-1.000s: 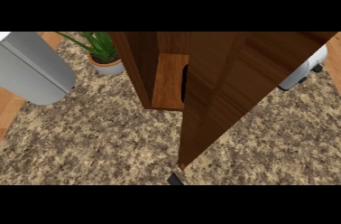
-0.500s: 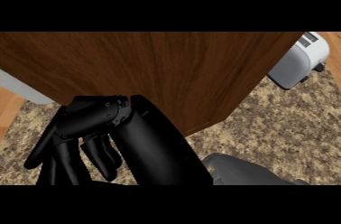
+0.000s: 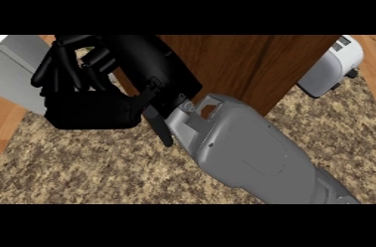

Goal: Pick up the wine, place it into the cabinet and close the cabinet

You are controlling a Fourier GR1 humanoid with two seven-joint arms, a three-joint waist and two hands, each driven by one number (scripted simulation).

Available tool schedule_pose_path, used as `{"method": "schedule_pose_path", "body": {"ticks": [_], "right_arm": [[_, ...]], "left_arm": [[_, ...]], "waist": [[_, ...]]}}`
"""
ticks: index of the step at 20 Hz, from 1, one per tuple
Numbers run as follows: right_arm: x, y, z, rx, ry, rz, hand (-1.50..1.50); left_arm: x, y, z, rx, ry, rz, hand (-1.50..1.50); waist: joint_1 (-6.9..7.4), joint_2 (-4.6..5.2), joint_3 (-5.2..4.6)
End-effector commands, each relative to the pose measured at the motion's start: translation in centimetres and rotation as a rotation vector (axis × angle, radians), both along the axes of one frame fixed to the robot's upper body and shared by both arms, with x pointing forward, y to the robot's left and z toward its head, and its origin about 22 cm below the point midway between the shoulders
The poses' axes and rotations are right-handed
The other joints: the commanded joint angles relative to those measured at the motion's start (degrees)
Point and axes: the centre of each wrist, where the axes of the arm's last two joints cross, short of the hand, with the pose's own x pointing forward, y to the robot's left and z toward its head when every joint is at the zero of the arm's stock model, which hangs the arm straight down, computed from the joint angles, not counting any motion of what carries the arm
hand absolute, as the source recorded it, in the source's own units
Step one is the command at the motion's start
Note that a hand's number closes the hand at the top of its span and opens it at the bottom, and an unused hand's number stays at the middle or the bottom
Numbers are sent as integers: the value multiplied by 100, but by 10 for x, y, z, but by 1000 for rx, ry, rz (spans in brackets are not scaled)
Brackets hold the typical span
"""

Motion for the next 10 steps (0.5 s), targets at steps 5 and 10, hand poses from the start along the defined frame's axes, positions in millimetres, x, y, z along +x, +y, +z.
{"method": "schedule_pose_path", "body": {"ticks": [5,10], "right_arm": [[30,15,-19,-298,176,410,150],[46,20,-38,-404,263,538,150]], "left_arm": [[7,7,7,-35,-76,-20,-150],[1,22,5,-33,-53,-13,-150]], "waist": [[63,50,-5],[-67,-4,-3]]}}
